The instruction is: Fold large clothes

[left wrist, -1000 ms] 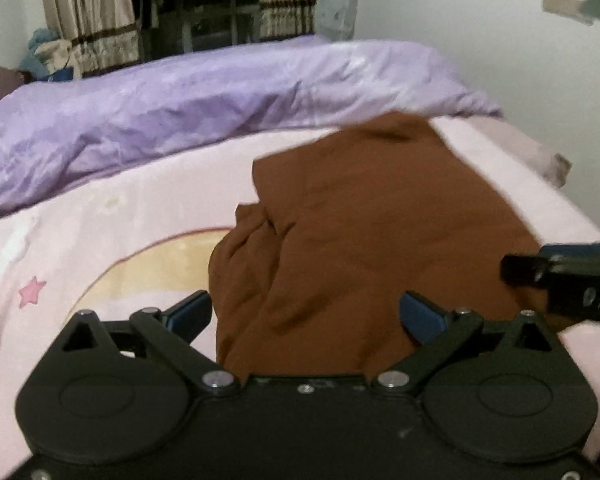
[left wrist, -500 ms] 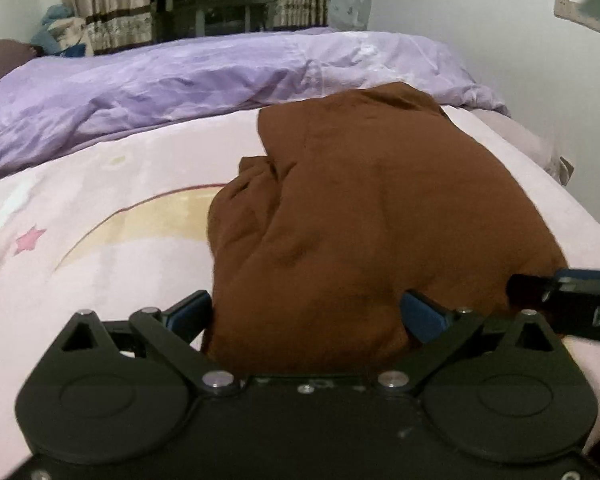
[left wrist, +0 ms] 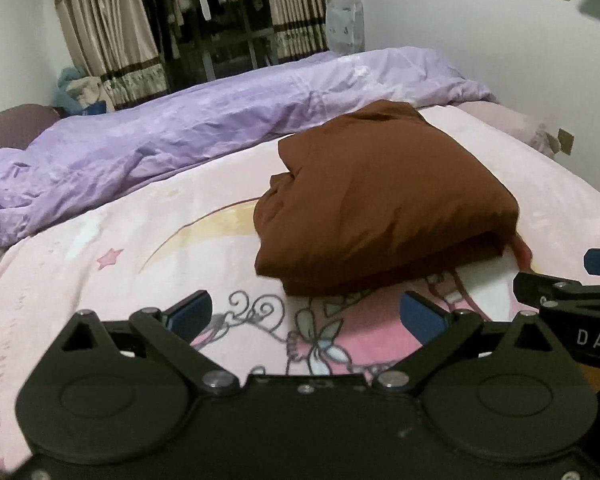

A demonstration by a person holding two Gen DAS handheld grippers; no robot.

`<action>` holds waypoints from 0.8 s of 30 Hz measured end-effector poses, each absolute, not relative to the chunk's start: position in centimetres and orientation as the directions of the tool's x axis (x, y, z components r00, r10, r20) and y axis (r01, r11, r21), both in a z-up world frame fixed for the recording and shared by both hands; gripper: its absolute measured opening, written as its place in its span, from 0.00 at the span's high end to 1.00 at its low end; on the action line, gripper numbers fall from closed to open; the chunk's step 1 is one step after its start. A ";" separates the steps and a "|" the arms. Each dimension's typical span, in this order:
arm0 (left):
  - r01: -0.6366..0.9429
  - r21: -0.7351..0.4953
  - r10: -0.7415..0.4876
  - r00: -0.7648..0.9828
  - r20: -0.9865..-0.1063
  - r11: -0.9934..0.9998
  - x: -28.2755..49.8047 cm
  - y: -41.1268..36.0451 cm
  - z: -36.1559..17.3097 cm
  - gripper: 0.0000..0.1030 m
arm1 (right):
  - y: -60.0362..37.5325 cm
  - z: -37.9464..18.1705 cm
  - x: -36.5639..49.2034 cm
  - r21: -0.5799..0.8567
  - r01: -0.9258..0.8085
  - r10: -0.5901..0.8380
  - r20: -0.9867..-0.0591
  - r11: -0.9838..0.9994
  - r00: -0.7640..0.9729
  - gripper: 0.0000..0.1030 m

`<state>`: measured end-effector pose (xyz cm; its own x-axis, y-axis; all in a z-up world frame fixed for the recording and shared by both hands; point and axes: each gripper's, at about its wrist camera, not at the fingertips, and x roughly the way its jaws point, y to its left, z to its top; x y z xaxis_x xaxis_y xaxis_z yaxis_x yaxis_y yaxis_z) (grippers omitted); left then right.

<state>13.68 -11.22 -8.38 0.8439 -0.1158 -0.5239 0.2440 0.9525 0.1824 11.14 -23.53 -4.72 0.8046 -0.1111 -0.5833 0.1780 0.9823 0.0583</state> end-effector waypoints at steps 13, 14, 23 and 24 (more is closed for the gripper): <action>0.245 0.117 -0.151 0.841 -0.520 0.963 12.8 -10.8 -9.0 0.00 | -23.2 -5.0 8.9 0.072 0.201 -0.126 -0.564 0.977 0.816 0.13; 0.244 0.117 -0.150 0.842 -0.519 0.963 12.8 -10.7 -8.9 0.00 | -23.2 -5.0 8.9 0.072 0.200 -0.125 -0.563 0.977 0.817 0.13; 0.238 0.113 -0.147 0.844 -0.516 0.965 12.6 -10.5 -8.8 0.00 | -22.8 -5.0 8.5 0.065 0.204 -0.135 -0.557 0.977 0.820 0.13; 0.237 0.113 -0.147 0.844 -0.516 0.965 12.6 -10.5 -8.8 0.00 | -22.8 -5.0 8.6 0.064 0.204 -0.135 -0.557 0.977 0.819 0.13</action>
